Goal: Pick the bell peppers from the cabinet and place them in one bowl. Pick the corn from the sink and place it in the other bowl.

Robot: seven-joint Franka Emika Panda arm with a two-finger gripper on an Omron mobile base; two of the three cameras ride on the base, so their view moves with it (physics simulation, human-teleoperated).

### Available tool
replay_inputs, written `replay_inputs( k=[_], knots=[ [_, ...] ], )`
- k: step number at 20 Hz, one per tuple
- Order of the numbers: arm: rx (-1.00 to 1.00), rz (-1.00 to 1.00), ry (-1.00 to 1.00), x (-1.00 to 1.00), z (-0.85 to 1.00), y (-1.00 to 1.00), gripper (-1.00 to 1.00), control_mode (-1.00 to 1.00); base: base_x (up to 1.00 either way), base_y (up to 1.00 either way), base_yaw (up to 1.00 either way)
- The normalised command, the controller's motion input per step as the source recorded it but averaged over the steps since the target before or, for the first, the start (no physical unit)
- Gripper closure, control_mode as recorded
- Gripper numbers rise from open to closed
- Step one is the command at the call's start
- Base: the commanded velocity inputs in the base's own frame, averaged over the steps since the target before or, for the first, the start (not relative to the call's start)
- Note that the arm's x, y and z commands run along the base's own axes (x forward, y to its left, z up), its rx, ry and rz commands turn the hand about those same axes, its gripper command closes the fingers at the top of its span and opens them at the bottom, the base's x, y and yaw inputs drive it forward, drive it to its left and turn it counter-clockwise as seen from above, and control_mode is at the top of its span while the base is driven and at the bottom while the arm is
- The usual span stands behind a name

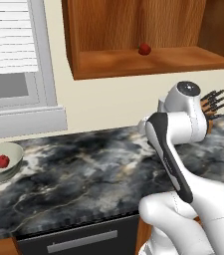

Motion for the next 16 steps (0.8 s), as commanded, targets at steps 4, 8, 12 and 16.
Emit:
replay_inputs(
  k=[4, 8, 12, 16],
  knots=[
    [0.0, 0.0, 0.0, 0.0, 0.0, 0.0, -1.0, 1.0, 0.0, 0.0, 0.0],
    [0.0, 0.0, 0.0, 0.0, 0.0, 0.0, -1.0, -1.0, 0.0, 0.0, 0.0],
    [0.0, 0.0, -0.07, -0.14, 0.02, 0.0, -1.0, -1.0, 0.0, 0.0, 0.0],
    [0.0, 0.0, -0.22, -0.69, 0.14, 0.0, -1.0, -1.0, 0.0, 0.0, 0.0]
  ],
)
